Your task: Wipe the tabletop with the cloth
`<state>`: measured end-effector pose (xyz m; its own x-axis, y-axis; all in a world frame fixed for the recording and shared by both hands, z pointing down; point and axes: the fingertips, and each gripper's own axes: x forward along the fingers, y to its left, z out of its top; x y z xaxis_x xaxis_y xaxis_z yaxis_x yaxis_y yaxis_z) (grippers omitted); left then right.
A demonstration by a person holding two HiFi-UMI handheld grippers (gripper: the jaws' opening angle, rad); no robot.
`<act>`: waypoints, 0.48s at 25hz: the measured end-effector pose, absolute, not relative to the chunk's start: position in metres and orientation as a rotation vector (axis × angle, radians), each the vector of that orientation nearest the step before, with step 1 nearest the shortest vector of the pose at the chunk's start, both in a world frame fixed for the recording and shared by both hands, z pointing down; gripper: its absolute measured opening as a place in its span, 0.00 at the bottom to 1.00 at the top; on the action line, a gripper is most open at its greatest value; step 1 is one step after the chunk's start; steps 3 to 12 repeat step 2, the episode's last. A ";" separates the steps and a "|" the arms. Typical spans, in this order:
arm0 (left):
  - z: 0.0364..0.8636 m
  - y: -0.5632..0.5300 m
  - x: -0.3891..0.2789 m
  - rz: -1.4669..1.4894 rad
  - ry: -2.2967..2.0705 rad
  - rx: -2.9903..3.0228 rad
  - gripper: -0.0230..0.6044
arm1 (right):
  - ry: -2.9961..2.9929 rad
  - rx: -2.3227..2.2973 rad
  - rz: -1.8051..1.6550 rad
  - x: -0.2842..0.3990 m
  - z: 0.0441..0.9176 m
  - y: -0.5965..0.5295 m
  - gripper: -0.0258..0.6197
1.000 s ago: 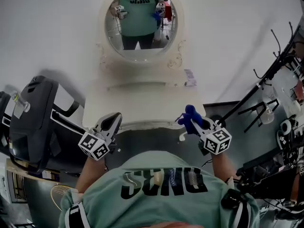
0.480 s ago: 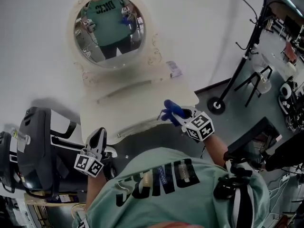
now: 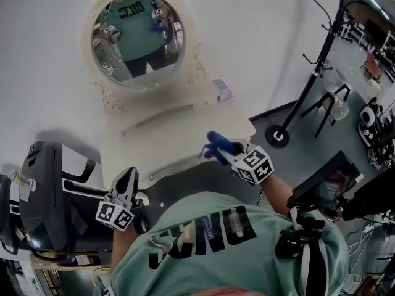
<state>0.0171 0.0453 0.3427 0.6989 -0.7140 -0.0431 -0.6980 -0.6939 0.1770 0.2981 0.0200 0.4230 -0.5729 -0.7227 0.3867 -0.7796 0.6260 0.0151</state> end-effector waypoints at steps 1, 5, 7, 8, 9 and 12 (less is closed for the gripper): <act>0.343 0.045 0.017 -0.160 -1.153 2.759 0.04 | -2.496 1.199 0.221 0.298 0.423 0.019 0.13; 0.343 0.044 0.018 -0.158 -1.153 2.759 0.04 | -2.496 1.197 0.219 0.297 0.423 0.019 0.13; 0.343 0.044 0.018 -0.158 -1.153 2.759 0.04 | -2.496 1.197 0.219 0.297 0.423 0.019 0.13; 0.343 0.044 0.018 -0.158 -1.153 2.759 0.04 | -2.496 1.197 0.219 0.297 0.423 0.019 0.13; 0.343 0.044 0.018 -0.158 -1.153 2.759 0.04 | -2.496 1.197 0.219 0.297 0.423 0.019 0.13; 0.343 0.044 0.018 -0.158 -1.153 2.759 0.04 | -2.496 1.197 0.219 0.297 0.423 0.019 0.13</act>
